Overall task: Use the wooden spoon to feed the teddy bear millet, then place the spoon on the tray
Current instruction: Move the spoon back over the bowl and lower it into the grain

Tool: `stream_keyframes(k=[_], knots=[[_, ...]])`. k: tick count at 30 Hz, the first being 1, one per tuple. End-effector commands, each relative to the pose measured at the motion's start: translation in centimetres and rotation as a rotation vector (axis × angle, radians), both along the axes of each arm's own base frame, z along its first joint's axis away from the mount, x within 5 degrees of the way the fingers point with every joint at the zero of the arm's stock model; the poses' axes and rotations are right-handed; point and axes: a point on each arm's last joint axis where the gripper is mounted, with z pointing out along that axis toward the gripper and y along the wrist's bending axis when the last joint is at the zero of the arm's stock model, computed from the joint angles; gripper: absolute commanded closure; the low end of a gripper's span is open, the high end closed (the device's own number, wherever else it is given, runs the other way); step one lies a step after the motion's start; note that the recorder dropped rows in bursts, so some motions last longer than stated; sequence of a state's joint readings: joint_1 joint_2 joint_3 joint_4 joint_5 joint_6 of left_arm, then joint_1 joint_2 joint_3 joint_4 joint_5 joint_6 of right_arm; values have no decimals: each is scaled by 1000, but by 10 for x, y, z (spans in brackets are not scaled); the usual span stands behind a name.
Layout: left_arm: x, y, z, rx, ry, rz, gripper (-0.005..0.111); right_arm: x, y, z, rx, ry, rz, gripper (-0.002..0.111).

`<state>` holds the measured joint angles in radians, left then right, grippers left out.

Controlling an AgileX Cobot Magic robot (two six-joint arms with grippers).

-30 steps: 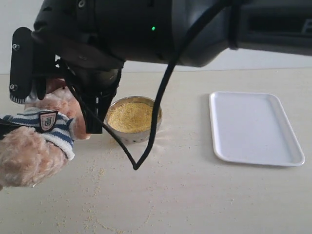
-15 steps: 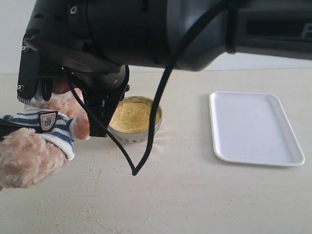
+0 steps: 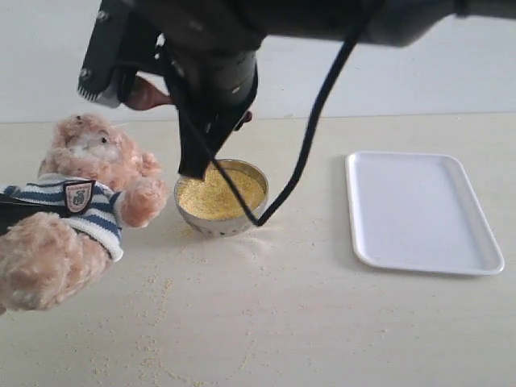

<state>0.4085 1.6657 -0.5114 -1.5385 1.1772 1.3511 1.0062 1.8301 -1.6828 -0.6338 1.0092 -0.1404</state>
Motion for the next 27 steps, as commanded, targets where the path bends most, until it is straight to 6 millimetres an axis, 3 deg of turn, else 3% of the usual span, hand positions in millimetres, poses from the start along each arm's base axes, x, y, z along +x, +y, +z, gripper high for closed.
stream_keyframes(k=[1, 4, 8, 17, 27], knots=[[2, 0, 3, 0, -61, 8, 102, 14, -34, 21, 98, 62, -103, 108], [3, 0, 4, -4, -62, 14, 102, 26, -51, 13, -4, 129, -96, 108], [3, 0, 4, -4, -62, 14, 102, 45, -58, -3, -121, 114, -99, 108], [3, 0, 4, -4, -62, 14, 102, 67, -44, -57, -341, 130, -57, 108], [5, 3, 1, 28, -48, 59, 102, 60, -22, -84, -406, 158, 25, 108]])
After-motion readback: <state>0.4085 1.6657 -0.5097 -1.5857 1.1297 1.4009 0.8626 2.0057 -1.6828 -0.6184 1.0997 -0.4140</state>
